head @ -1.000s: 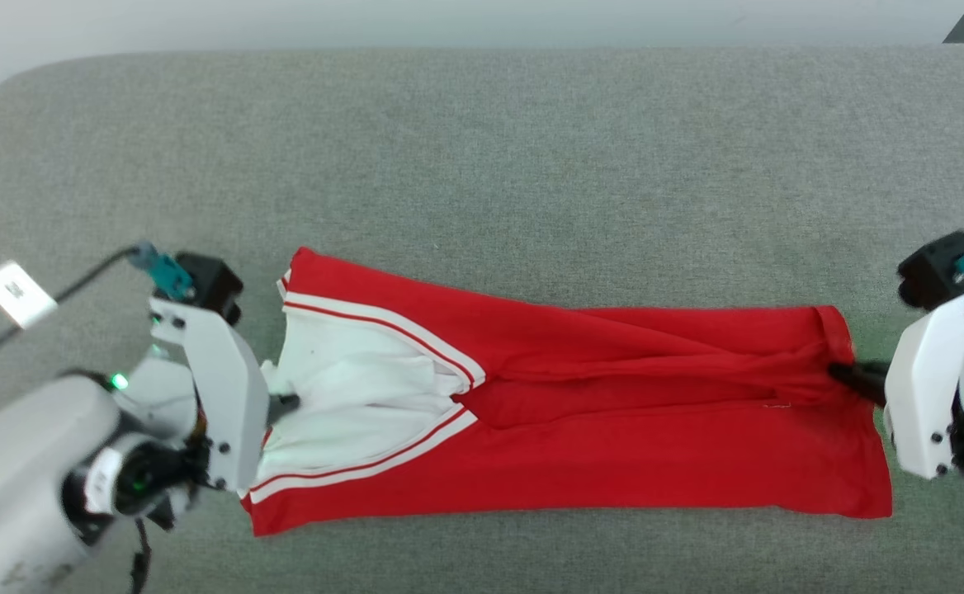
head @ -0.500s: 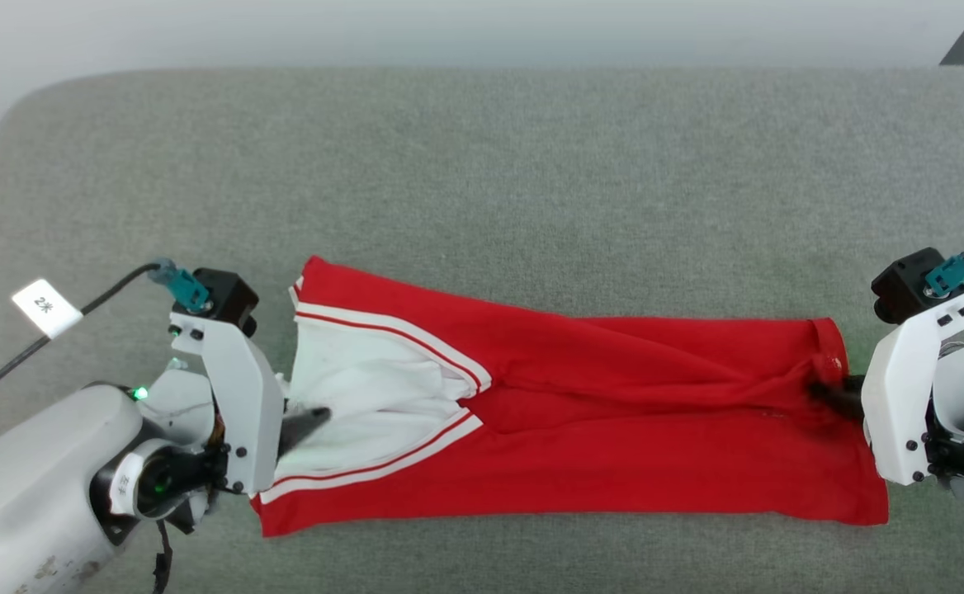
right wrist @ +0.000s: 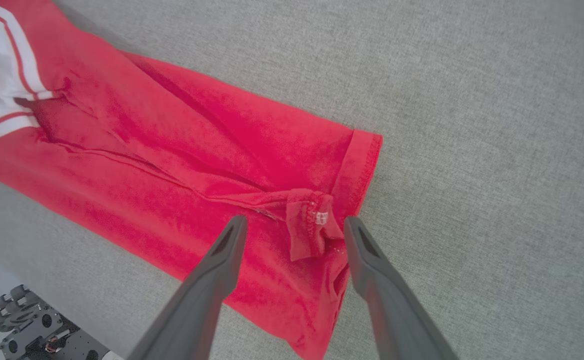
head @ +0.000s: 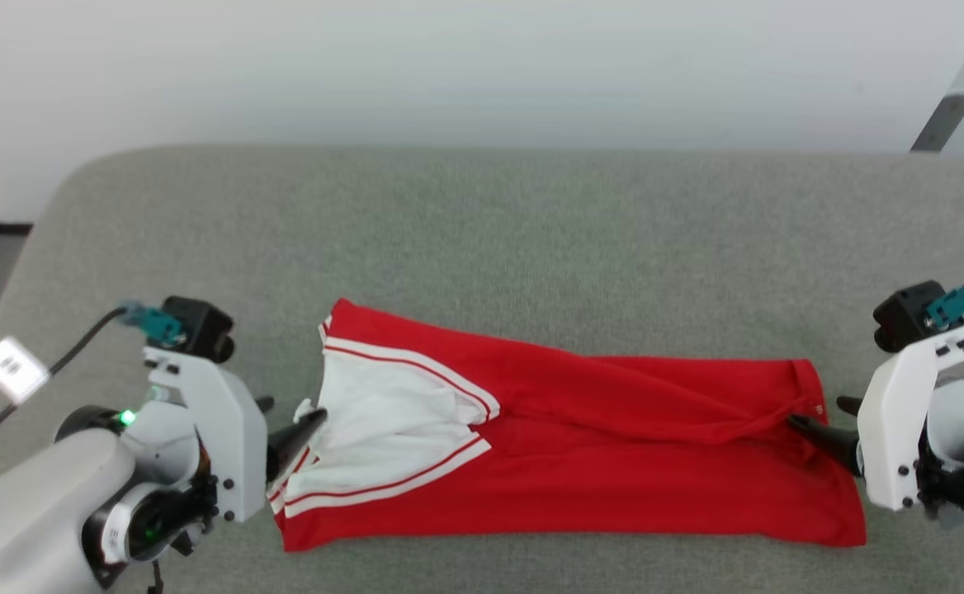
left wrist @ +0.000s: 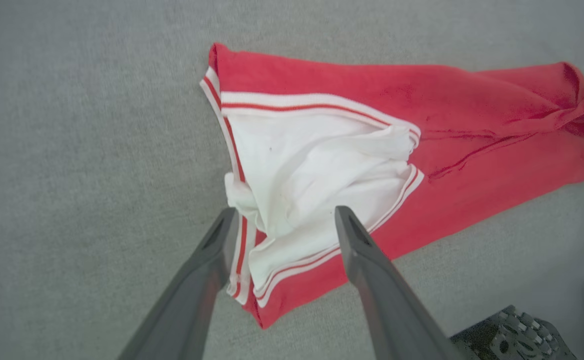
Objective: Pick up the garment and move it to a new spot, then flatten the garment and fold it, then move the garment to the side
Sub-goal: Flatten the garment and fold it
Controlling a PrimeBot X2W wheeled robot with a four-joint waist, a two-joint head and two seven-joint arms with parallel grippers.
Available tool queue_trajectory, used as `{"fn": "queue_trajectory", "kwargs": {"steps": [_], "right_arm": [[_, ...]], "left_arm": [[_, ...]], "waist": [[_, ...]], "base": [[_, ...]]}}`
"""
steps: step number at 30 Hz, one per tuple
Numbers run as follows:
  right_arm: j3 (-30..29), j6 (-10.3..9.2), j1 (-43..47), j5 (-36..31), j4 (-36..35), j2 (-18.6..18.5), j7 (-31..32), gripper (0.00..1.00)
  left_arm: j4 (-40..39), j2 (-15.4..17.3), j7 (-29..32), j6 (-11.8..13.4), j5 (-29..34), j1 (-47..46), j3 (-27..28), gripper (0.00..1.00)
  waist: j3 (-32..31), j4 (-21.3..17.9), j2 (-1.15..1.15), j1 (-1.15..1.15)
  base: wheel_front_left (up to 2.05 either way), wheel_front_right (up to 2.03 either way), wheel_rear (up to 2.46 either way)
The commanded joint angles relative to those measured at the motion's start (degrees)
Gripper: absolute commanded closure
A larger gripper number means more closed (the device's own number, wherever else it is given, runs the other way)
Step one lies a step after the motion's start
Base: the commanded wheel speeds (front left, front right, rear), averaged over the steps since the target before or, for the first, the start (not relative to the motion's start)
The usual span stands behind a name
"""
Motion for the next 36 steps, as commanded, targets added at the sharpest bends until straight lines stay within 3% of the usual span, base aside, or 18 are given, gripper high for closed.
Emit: {"fn": "queue_trajectory", "kwargs": {"steps": [1,11,17,22,26,31,36], "right_arm": [[-0.47,-0.06,1.16,-0.31,-0.22,0.42,-0.60,0.00],[-7.55,-0.06,8.79,-3.94,0.28,4.32,-11.58,0.00],[-10.80,-0.05,12.44,-5.30,1.79,6.25,-14.84,0.00],[-12.53,-0.05,14.54,-5.78,2.57,6.66,-15.33,0.00],[-13.88,-0.05,15.25,-6.02,3.40,6.90,-14.90,0.00],[-15.59,-0.05,14.69,-6.55,5.11,7.26,-13.92,0.00],[-16.96,-0.06,12.87,-7.79,8.42,8.05,-11.89,0.00]], "left_arm": [[0.10,0.31,-1.95,-0.27,1.05,1.22,0.42,0.00],[1.28,-0.37,-23.66,1.30,5.88,9.41,3.41,0.00],[2.36,-0.94,-33.59,2.93,8.16,14.42,4.76,0.00],[3.21,-2.37,-36.07,4.19,10.99,18.39,7.94,0.00],[2.40,-5.21,-36.21,4.54,16.17,22.97,15.23,0.00],[1.05,-9.24,-36.21,4.02,23.54,30.29,25.03,0.00],[1.26,-13.06,-36.21,1.75,28.59,36.60,32.06,0.00]], "waist": [[-2.79,-0.11,0.00,0.00],[-7.60,-0.38,0.00,0.00],[-9.08,0.03,0.00,0.00],[-9.86,0.77,0.00,0.00],[-10.24,1.68,0.00,0.00],[-10.36,3.08,0.00,0.00],[-10.22,4.67,0.00,0.00]], "base": [[0.00,0.00,0.00],[0.00,0.00,0.00],[0.00,0.00,0.00],[0.00,0.00,0.00],[0.00,0.00,0.00],[0.00,0.00,0.00],[0.00,0.00,0.00]]}}
